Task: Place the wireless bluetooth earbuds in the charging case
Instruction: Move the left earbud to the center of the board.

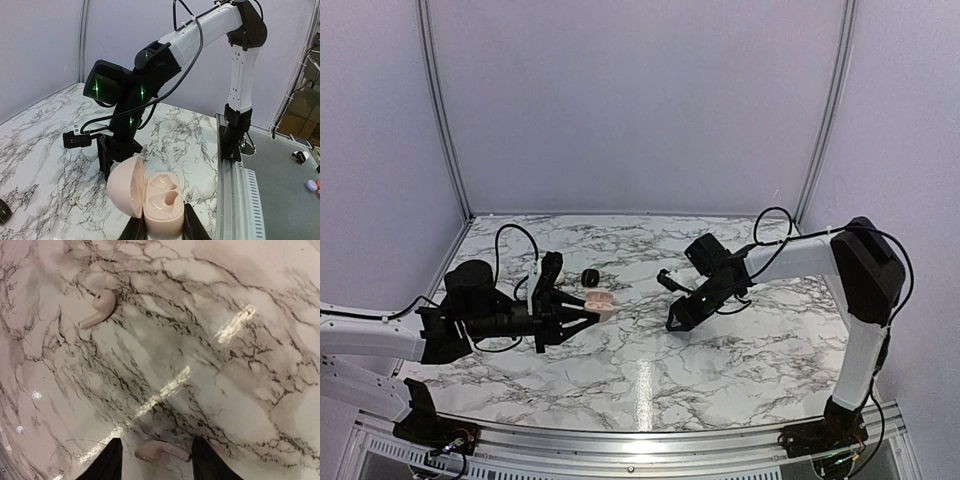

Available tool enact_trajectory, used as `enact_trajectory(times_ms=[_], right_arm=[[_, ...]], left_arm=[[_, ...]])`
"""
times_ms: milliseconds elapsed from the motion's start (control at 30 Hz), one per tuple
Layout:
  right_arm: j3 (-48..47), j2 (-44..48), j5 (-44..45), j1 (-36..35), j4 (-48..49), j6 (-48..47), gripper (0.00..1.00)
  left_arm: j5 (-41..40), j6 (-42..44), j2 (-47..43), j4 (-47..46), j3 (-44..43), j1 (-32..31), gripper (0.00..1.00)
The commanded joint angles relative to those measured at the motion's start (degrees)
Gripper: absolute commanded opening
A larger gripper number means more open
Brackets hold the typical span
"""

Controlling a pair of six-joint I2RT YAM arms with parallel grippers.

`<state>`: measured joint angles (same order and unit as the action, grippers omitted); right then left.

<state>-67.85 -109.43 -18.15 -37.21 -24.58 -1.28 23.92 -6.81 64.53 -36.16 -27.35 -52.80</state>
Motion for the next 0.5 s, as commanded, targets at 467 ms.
enact_trajectory(times_ms=[467], right_arm=[[1.73, 5.61, -6.03, -6.37, -9.52, -2.88, 0.47]], left_arm=[[-0.16, 0.06, -0.60, -1.69, 0.61, 0.78, 0.00]])
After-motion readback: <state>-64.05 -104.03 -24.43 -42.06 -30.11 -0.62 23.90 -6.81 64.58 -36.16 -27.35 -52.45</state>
